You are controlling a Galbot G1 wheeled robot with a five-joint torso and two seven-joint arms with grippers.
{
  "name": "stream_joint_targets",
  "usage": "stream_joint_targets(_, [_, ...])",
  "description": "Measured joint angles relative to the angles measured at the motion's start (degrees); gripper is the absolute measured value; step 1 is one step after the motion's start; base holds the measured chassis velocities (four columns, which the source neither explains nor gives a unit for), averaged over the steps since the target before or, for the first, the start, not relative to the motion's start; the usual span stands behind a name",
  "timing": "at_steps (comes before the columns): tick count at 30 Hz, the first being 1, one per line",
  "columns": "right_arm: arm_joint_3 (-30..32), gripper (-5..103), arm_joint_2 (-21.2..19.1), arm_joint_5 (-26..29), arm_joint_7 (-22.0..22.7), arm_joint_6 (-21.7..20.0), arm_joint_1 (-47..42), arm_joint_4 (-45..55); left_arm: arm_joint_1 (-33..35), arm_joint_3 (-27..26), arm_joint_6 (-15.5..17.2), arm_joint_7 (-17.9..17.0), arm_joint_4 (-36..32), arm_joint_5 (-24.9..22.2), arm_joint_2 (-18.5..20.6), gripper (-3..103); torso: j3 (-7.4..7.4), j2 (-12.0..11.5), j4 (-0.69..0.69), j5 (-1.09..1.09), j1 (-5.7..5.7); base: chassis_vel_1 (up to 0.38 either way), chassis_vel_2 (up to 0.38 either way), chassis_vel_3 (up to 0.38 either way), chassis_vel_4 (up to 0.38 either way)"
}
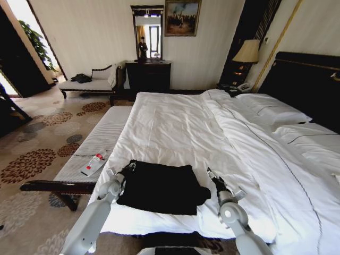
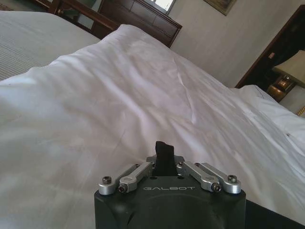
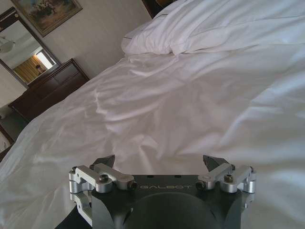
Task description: Fold the clothes on the bed.
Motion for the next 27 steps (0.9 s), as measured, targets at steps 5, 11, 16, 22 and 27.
stream_joint_targets(5, [-1.47,100,-1.21,1.71,-2.16,-0.84,4.57,-4.08,1.2,-2.98,-0.11,-0.16,-0.6,-1.39,0.56,1,0.0,0.0,0.0,0.0,0.0,0.0,0.0,0.0,0.0])
stream_joint_targets(11, [-3.97,100,-2.07,3.04,-6.07,-1.36,10.17,-8.89,2.41,-4.54,-0.59,-0.05,-0.77,-2.02,1.46,1,0.0,0.0,0.03,0.0,0.0,0.0,0.0,0.0,0.0])
stream_joint_targets(16, [-6.95,100,-2.25,4.44,-8.93,-2.96,14.05,-12.32,2.82,-5.01,-0.9,0.07,-0.91,-2.05,1.27,1,0.0,0.0,0.02,0.0,0.01,0.0,0.0,0.0,0.0])
stream_joint_targets(22, [-9.87,100,-1.77,7.93,-11.18,-6.37,15.61,-12.54,3.24,-5.08,-1.14,0.01,-1.26,-1.51,0.99,1,0.0,0.0,0.02,0.0,0.0,0.0,0.0,0.0,0.0])
stream_joint_targets(27, [-11.41,100,-1.68,8.73,-13.26,-8.32,15.69,-13.05,3.24,-5.12,-1.26,0.04,-1.21,-1.39,1.1,1,0.0,0.0,0.01,-0.01,0.0,0.0,0.0,0.0,0.0])
